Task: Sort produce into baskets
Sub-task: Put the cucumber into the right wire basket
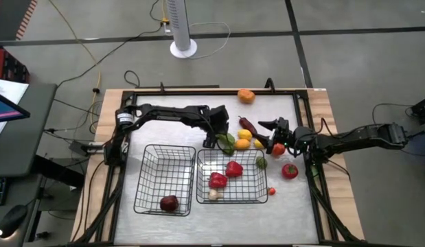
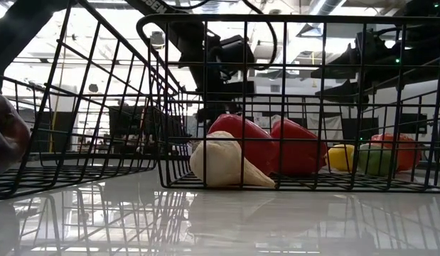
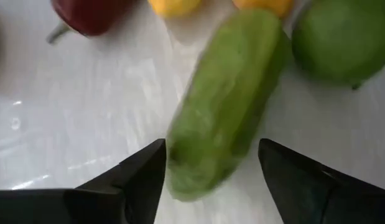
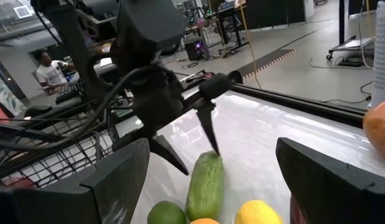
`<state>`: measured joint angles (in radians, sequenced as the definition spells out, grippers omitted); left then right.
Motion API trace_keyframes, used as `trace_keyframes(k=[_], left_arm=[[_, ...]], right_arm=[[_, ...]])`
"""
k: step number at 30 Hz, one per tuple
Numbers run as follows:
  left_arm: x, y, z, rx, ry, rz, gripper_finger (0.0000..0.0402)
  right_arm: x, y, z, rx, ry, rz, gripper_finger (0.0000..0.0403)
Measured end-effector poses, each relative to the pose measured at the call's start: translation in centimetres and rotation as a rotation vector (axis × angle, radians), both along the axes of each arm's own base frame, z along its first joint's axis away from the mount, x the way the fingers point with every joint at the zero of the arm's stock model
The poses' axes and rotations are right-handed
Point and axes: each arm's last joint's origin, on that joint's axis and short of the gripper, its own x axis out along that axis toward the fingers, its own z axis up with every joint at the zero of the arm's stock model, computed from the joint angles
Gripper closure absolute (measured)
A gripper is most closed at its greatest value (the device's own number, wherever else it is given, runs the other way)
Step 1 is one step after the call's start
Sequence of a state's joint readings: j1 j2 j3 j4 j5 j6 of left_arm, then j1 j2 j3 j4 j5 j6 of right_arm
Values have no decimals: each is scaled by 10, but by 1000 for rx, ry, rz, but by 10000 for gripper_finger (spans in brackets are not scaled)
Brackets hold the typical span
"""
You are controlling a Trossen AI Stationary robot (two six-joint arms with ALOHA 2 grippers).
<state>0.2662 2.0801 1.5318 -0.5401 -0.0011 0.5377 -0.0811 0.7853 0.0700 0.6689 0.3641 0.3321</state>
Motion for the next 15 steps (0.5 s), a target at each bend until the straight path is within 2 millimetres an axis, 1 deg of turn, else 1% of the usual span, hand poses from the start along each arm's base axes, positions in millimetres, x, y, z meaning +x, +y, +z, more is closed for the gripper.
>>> trace_keyframes(k=[5,11,13,15], left_arm=[[2,-3,1,1,18,-7,165],[3,-5,-11,10,64,-6,168],[2,-7,-13,35,91,-4,177],[4,-8,-14,59,82,-13,191]], right_arm=[[0,0,0,0,1,0,23],[0,0,-1,0,5,0,23],[0,0,0,0,-1,0,23],[0,0,0,0,2,0,23]])
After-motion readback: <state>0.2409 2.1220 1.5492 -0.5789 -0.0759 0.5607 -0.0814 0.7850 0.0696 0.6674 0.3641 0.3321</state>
